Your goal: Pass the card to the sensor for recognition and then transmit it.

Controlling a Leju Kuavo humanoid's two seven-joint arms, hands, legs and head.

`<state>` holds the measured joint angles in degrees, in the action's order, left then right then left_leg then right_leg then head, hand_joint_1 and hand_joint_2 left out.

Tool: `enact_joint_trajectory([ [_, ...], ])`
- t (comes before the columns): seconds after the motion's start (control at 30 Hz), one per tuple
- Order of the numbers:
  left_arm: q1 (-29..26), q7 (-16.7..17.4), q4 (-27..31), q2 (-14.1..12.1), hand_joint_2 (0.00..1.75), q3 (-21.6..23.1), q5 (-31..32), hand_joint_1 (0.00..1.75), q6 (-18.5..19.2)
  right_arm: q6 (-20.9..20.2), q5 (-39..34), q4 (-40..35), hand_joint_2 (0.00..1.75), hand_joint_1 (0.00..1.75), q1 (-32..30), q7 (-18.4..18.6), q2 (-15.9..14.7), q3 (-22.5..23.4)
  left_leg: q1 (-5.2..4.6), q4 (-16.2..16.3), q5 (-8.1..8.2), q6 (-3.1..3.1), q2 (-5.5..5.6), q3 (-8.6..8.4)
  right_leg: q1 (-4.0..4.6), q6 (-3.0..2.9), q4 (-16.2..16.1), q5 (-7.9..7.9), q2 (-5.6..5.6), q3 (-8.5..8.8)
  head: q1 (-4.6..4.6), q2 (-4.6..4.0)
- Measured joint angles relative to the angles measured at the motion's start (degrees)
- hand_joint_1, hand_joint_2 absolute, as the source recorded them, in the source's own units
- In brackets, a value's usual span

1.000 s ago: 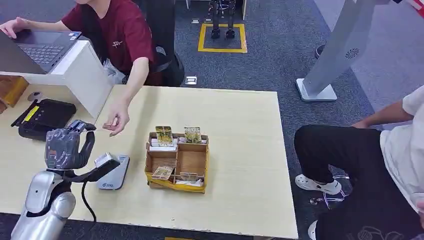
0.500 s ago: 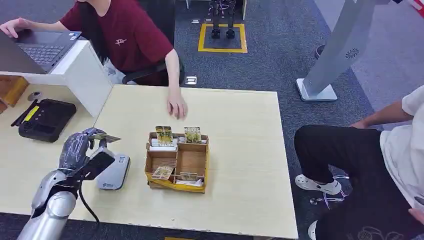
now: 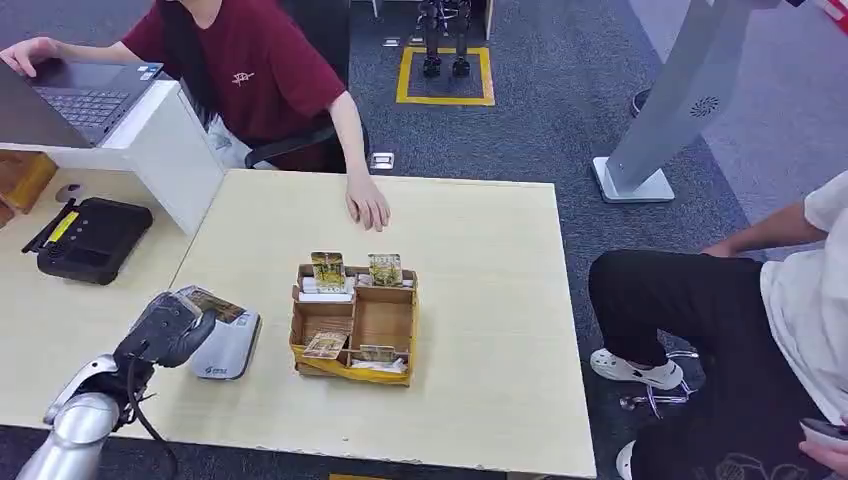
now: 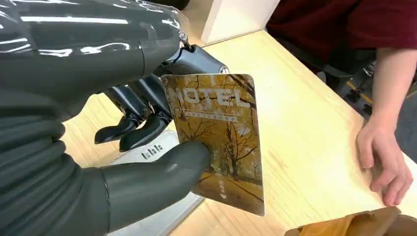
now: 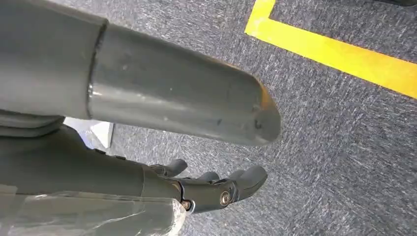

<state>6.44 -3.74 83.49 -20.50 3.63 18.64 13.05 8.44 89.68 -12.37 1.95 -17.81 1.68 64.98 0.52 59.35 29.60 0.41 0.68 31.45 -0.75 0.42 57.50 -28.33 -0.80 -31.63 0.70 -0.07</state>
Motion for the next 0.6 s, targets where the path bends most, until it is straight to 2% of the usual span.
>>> enact_joint_trajectory([
  [0.13,-0.2,0.1,0.0,-0.5,1.75,0.0,0.0,1.75,0.0,0.0,0.0,0.0,0.00,0.00,0.0,0.0,0.0,0.0,-0.02,0.0,0.00,0.00,0.01,0.01,-0.01,0.00,0.0,0.00,0.00,0.01,0.00,0.00],
  [0.23,-0.2,1.5,0.0,-0.5,1.75,0.0,0.7,1.75,-0.6,0.0,0.0,0.0,0.00,0.00,0.0,0.0,0.0,0.0,-0.02,0.0,0.00,0.01,0.00,0.01,-0.01,0.00,0.0,0.00,0.00,0.01,0.00,0.00],
  [0.4,0.4,6.4,-0.8,-0.9,1.75,0.1,11.5,1.75,-5.1,0.0,0.0,0.0,0.00,0.00,0.0,0.4,0.0,0.0,-0.02,0.0,0.00,0.00,0.00,0.00,-0.01,0.00,0.0,0.00,0.00,-0.03,0.00,0.00],
  [0.6,0.6,6.6,-1.9,-2.5,1.75,0.6,13.9,1.75,-1.5,0.0,0.3,0.0,0.00,0.00,0.0,0.4,0.0,-0.1,0.02,0.0,0.00,0.00,-0.01,0.00,0.00,0.00,0.0,0.00,-0.03,-0.03,-0.02,0.00],
])
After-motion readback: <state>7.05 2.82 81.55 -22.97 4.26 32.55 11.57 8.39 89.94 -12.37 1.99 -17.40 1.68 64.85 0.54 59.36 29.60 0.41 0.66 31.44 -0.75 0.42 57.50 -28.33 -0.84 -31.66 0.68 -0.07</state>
